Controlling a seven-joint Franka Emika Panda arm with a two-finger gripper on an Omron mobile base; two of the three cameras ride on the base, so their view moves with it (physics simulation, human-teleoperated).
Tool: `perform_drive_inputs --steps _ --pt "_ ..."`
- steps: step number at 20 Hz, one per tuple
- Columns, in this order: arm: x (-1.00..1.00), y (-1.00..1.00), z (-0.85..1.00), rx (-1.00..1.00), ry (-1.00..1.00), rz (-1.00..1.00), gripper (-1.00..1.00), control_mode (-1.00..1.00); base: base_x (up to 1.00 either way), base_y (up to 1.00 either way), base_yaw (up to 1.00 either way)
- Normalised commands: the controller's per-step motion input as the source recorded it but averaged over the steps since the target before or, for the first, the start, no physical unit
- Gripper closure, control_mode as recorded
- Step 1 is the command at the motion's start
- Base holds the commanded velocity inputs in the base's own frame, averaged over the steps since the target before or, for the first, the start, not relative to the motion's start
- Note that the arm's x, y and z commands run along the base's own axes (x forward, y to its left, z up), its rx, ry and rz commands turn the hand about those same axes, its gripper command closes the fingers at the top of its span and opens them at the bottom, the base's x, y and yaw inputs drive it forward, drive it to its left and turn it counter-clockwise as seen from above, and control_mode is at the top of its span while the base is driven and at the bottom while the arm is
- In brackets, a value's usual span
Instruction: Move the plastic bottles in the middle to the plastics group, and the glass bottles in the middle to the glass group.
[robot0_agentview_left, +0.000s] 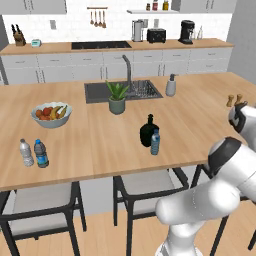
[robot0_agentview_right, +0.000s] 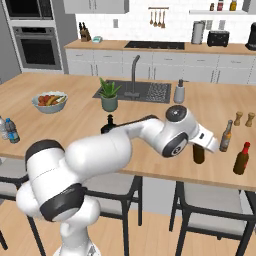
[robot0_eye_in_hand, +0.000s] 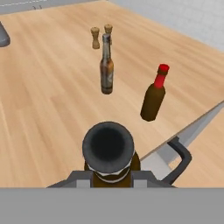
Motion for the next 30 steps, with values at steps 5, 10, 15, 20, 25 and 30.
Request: perform_drive_inputs --steps 5,10,15,20,25,30 --pt "0.17 -0.02 -0.01 0.00 0.00 0.00 1.00 -1.00 0.00 0.00 0.00" --pt "0.31 -0.11 0.00 0.00 0.00 0.00 1.00 -1.00 0.00 0.00 0.00" --pt "0.07 -0.24 0.00 0.00 0.00 0.00 1.00 -1.00 0.00 0.00 0.00" --pt "0.06 -0.22 0.00 0.00 0.00 0.00 1.00 -1.00 0.00 0.00 0.00" --pt "0.14 -0.05 -0.16 0.00 0.00 0.00 1.00 -1.00 0.00 0.00 0.00" --pt "0.15 -0.03 -0.45 0.00 0.00 0.00 1.00 -1.00 0.00 0.00 0.00"
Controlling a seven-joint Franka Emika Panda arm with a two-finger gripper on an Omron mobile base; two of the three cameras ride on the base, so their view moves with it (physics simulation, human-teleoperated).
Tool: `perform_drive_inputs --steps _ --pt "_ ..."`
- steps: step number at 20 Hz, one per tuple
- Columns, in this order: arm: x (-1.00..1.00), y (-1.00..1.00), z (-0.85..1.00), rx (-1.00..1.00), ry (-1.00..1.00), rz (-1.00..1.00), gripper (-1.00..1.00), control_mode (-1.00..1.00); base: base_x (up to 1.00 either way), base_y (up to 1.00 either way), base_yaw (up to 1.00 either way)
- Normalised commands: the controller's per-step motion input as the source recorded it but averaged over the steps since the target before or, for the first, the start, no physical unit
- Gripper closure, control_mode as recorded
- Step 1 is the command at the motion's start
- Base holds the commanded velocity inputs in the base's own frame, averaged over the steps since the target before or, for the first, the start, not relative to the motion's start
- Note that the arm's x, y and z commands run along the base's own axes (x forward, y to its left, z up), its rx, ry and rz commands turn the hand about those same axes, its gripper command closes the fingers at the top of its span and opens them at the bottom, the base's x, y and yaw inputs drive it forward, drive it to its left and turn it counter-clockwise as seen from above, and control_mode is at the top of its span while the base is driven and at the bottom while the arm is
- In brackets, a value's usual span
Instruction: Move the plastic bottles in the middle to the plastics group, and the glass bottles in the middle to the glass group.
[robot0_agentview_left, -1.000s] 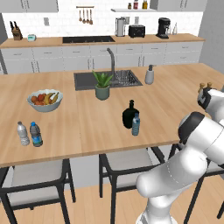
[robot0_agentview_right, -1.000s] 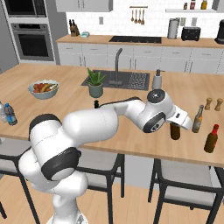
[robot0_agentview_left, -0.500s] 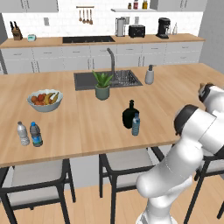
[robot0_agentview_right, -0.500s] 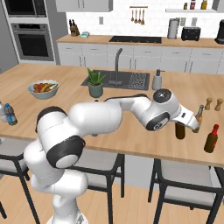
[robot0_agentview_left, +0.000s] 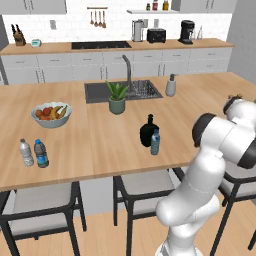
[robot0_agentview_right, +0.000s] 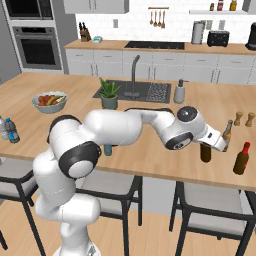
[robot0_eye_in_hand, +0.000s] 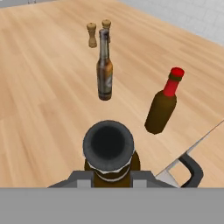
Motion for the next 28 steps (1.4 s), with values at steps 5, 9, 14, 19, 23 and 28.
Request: perform_drive_inputs --steps 5,9,14,19,23,28 --pt "0.12 -0.04 -0.42 0.00 0.00 0.00 1.00 -1.00 0.00 0.00 0.00" --pt "0.06 -0.19 -0.21 0.00 0.00 0.00 1.00 -1.00 0.00 0.00 0.00" --pt "0.03 -0.22 -0.09 0.00 0.00 0.00 1.00 -1.00 0.00 0.00 0.00" --pt "0.27 -0.21 0.00 0.02 0.00 0.00 1.00 -1.00 0.00 0.00 0.00" --pt "0.33 -0.15 0.00 0.01 0.00 0.00 1.00 -1.00 0.00 0.00 0.00" --pt "0.22 -0.18 -0.03 0.00 0.00 0.00 1.00 -1.00 0.00 0.00 0.00"
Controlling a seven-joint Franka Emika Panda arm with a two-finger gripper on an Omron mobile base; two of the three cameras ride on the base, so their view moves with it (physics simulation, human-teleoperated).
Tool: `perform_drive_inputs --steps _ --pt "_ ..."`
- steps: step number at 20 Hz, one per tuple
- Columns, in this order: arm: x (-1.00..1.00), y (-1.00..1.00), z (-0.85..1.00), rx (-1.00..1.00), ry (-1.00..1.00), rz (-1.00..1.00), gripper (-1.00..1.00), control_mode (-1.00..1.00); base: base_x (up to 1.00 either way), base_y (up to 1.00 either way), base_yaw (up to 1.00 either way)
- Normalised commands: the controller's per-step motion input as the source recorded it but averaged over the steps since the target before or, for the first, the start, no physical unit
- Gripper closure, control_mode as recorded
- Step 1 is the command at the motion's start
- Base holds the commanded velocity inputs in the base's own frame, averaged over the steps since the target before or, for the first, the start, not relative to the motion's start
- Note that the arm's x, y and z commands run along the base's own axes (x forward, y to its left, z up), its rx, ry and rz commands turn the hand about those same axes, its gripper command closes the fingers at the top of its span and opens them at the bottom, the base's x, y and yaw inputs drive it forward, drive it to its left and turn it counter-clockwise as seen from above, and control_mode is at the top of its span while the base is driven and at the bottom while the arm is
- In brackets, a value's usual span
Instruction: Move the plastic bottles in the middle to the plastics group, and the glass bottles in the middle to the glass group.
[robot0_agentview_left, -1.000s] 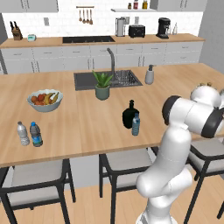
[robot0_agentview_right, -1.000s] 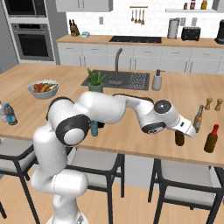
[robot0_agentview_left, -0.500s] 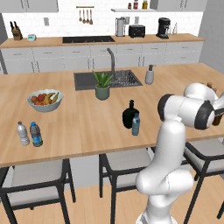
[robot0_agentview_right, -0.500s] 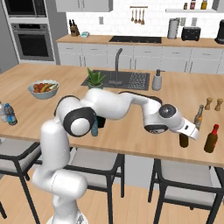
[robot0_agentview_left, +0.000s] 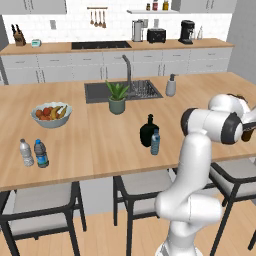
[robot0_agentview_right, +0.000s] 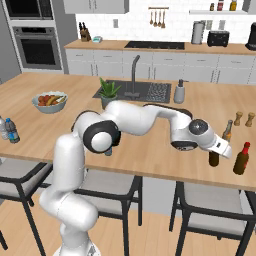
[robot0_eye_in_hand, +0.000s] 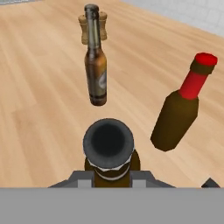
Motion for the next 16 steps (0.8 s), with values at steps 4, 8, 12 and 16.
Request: perform_drive_inputs --steps 4,8,12,16 --pt "0.08 -0.16 -0.31 0.00 0.00 0.00 1.00 -1.00 0.00 0.00 0.00" --pt "0.04 -0.12 -0.29 0.00 0.00 0.00 1.00 -1.00 0.00 0.00 0.00" --pt "0.01 -0.07 -0.34 0.00 0.00 0.00 1.00 -1.00 0.00 0.00 0.00" --pt "0.03 -0.09 -0.47 0.00 0.00 0.00 1.00 -1.00 0.00 0.00 0.00"
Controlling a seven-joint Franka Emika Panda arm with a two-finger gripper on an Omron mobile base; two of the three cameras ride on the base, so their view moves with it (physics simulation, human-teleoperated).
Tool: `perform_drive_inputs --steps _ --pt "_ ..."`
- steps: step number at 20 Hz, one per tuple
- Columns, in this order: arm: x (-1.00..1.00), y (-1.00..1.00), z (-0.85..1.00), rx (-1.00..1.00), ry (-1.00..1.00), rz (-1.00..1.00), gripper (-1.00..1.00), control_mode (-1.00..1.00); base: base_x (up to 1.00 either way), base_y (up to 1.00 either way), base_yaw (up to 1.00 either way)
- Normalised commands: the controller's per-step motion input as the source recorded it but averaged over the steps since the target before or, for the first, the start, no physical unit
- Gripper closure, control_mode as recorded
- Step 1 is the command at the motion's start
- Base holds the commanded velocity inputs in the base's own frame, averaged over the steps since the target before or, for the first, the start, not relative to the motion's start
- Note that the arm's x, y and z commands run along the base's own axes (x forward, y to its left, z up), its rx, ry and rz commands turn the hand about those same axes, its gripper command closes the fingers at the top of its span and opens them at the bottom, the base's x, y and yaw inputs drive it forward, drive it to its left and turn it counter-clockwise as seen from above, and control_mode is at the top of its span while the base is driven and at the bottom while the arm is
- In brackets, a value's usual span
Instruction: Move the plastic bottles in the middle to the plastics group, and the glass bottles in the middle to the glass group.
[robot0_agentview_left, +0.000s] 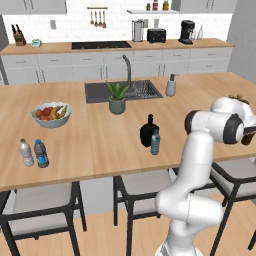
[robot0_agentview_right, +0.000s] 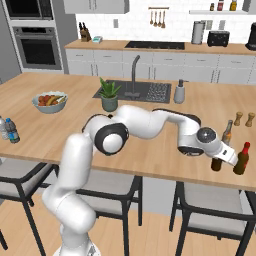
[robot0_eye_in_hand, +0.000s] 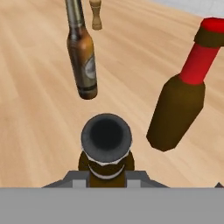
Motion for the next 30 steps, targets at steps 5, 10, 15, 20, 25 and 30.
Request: perform_drive_inputs --steps 5,10,15,20,25,30 --pt "0.33 -0.15 -0.02 0.00 0.00 0.00 1.00 -1.00 0.00 0.00 0.00" --pt "0.59 -0.17 0.00 0.03 0.00 -0.01 1.00 -1.00 0.00 0.00 0.00" --pt "0.19 -0.10 -0.10 0.02 0.00 0.00 1.00 -1.00 0.00 0.00 0.00" --pt "0.00 -0.02 -0.49 0.01 0.06 0.00 1.00 -1.00 0.00 0.00 0.00" --pt "0.00 0.00 -0.53 0.00 0.07 0.00 1.00 -1.00 0.00 0.00 0.00" --pt "0.00 0.00 -0.02 0.00 0.00 0.00 1.00 -1.00 0.00 0.00 0.00"
